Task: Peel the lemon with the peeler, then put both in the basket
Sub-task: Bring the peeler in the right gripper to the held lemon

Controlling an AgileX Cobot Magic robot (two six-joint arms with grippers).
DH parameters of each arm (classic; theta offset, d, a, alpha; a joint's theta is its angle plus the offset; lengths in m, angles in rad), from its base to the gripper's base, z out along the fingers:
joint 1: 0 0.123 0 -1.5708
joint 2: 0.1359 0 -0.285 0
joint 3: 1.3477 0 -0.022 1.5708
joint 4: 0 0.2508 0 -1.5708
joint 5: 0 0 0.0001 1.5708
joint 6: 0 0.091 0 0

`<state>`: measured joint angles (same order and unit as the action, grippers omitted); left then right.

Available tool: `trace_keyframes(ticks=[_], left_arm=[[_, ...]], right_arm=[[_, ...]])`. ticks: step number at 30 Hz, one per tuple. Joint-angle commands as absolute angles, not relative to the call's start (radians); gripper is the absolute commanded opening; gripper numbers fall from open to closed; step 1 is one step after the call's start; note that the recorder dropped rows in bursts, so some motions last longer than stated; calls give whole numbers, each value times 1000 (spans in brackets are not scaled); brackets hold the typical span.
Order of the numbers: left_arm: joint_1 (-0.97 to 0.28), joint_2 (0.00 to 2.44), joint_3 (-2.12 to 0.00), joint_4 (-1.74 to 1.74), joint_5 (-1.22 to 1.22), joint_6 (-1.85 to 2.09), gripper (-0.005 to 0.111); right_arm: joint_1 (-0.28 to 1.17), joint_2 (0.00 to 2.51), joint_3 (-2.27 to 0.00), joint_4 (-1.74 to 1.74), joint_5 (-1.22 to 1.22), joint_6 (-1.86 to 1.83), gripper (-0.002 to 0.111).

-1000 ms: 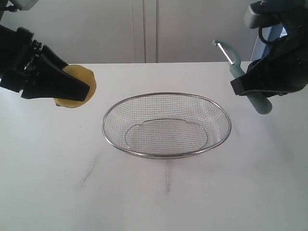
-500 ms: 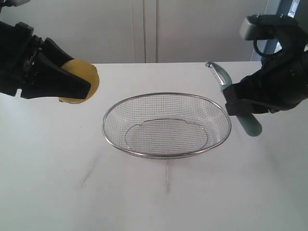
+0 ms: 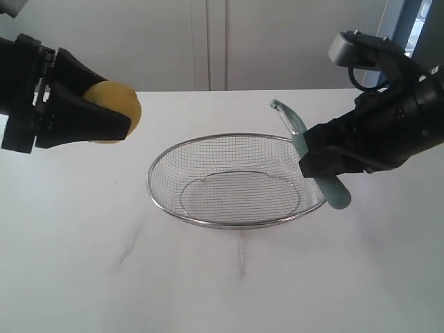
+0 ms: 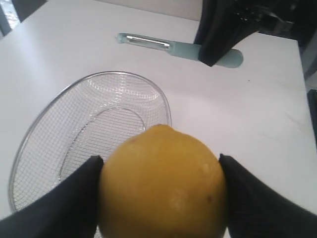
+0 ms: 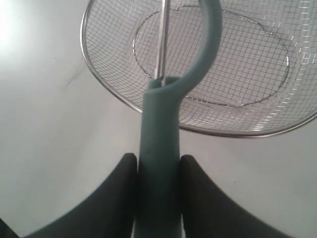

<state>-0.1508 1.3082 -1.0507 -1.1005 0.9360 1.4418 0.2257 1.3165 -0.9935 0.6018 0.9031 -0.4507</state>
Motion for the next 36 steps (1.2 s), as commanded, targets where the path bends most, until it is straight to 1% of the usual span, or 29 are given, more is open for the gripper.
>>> trace_keyframes(ticks=[1, 5, 10, 14, 18, 21, 26, 33, 36], left_arm=[[-152, 1225, -993, -1179, 855, 1476, 0], [-152, 1173, -978, -1217, 859, 1480, 0], [-152, 1151, -978, -1223, 889, 1480, 0], [-152, 1151, -978, -1218, 961, 1480, 0], [-152, 1151, -978, -1212, 905, 1519, 0], [-152, 1151, -978, -1209, 886, 1519, 0], [-152, 1151, -978, -1202, 883, 1519, 0], [-152, 1151, -978, -1162, 885, 1523, 0], [-152, 1151, -978, -1149, 885, 1523, 0]], right_arm=[[221, 1318, -988, 676, 931, -535, 0], [223, 1318, -988, 795, 985, -653, 0], [293, 1318, -988, 818, 998, -695, 0], [362, 1318, -988, 832, 968, -695, 0], [431, 1318, -988, 867, 896, -695, 0], [456, 1323, -988, 882, 858, -673, 0], [461, 1423, -988, 948, 866, -673, 0], [473, 1490, -988, 1094, 918, -675, 0], [508, 1502, -988, 1149, 865, -677, 0]])
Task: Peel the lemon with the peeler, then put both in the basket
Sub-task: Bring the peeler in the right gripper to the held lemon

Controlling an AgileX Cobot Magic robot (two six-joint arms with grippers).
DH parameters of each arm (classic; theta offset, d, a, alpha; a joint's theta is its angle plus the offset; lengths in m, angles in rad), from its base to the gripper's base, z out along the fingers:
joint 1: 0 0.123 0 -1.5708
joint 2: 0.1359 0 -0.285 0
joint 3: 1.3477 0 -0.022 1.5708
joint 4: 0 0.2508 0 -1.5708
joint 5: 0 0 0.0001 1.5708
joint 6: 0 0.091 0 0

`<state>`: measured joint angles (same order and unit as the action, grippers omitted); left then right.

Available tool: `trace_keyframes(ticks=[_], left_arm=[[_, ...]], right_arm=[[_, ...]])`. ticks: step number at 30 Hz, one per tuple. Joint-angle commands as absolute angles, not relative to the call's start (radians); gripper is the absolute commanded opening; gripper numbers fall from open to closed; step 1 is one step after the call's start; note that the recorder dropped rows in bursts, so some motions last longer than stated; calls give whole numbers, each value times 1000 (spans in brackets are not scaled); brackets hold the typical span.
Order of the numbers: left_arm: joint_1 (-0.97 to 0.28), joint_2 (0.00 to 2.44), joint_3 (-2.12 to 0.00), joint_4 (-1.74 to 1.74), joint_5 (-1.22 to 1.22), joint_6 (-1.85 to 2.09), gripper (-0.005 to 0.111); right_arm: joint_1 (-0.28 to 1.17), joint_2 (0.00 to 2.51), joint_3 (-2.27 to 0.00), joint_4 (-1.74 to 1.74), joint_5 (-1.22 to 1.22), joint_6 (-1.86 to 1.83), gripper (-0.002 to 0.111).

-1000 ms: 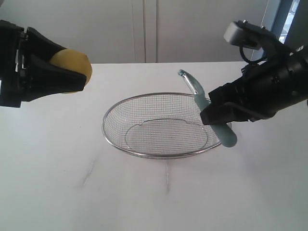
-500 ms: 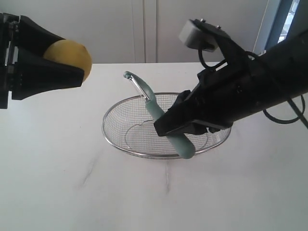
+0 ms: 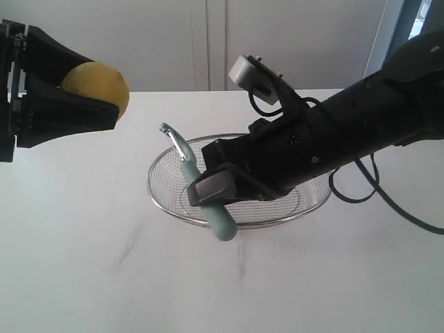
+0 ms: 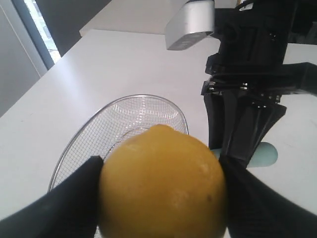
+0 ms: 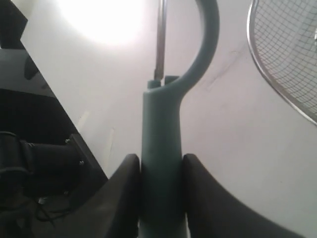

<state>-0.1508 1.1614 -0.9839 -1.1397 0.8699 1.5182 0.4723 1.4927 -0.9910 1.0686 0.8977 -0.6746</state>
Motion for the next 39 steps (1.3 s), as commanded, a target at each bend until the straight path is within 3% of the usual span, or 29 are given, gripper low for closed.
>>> trace_keyframes(ticks=[1, 11, 39], left_arm=[[-152, 1151, -978, -1149, 885, 1525, 0], [-152, 1151, -978, -1143, 847, 1525, 0], [-152, 1210, -978, -1105, 827, 1523, 0]], right_arm=[[518, 1504, -988, 1173, 847, -677, 0], [628, 1510, -988, 1278, 732, -673, 0], [707, 1574, -988, 1422, 572, -673, 0]])
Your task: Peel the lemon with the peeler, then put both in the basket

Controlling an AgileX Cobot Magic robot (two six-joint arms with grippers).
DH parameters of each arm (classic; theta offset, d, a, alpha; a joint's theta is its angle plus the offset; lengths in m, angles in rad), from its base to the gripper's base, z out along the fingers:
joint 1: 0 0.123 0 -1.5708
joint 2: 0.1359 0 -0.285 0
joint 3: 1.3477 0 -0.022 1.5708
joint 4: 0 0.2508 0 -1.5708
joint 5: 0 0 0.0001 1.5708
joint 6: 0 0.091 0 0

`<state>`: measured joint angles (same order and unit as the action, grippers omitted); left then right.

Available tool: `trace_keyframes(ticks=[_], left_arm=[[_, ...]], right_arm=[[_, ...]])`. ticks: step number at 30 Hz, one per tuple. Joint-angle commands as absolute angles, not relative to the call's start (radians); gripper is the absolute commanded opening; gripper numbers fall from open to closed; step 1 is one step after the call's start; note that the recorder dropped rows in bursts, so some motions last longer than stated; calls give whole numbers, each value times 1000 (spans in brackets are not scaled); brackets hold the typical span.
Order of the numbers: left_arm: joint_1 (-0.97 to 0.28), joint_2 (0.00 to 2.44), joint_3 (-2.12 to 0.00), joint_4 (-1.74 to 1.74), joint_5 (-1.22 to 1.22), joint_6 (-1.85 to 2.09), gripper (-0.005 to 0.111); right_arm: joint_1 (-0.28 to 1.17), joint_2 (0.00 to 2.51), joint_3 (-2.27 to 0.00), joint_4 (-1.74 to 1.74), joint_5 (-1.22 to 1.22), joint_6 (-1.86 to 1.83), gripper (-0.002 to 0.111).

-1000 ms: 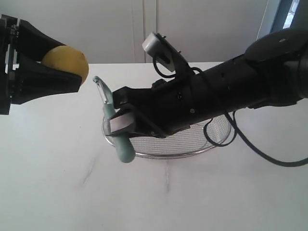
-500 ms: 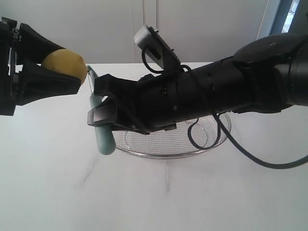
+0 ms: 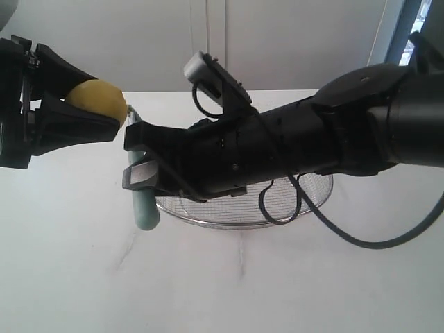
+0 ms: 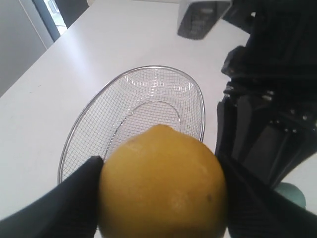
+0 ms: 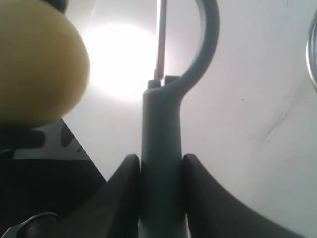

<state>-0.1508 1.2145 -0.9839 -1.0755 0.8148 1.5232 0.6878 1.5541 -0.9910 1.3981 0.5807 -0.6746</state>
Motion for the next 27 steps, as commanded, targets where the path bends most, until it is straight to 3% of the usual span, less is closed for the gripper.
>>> trace_keyframes(ticks=[1, 27], left_arm=[[-152, 1210, -978, -1105, 827, 1523, 0], [-152, 1292, -977, -1118, 798, 1523, 0]], right_arm=[[710, 1576, -988, 1424, 572, -673, 0], [710, 1578, -988, 1446, 577, -677, 0]])
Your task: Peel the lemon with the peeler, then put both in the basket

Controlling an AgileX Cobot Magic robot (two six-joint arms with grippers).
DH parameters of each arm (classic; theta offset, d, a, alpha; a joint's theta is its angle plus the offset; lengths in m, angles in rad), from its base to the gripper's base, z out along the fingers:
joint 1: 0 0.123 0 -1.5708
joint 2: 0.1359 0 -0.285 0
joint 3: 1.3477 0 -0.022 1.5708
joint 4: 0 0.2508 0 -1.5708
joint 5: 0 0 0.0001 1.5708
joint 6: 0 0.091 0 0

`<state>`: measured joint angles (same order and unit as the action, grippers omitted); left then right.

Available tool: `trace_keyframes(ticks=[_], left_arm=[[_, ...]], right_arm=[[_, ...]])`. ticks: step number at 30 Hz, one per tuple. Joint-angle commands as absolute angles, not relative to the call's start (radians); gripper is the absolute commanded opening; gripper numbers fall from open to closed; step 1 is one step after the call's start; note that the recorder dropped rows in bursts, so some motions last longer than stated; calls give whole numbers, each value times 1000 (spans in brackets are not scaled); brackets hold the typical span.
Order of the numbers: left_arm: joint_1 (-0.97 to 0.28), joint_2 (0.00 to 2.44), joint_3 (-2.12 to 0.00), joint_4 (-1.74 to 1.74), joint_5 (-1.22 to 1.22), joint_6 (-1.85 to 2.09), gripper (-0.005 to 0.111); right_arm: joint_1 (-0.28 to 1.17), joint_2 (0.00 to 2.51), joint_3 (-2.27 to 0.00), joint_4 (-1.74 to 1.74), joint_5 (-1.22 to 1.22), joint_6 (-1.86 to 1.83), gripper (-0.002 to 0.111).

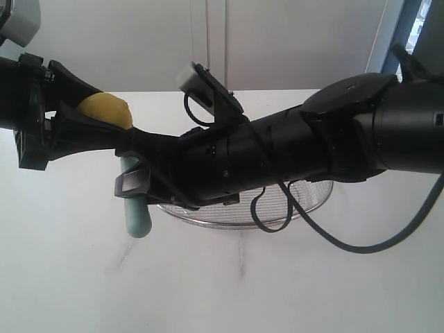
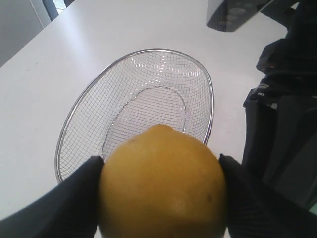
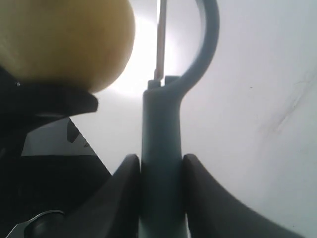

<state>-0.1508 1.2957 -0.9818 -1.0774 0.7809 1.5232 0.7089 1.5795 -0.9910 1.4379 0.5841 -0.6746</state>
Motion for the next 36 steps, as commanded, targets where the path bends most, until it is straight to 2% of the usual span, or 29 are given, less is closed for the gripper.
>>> trace_keyframes(ticks=[1, 36], left_arm=[[-152, 1292, -977, -1118, 798, 1523, 0], [-152, 1293, -977, -1114, 787, 1523, 0]], right_arm=[[710, 1578, -988, 1446, 577, -677, 0], [710, 1547, -988, 1439, 554, -677, 0]])
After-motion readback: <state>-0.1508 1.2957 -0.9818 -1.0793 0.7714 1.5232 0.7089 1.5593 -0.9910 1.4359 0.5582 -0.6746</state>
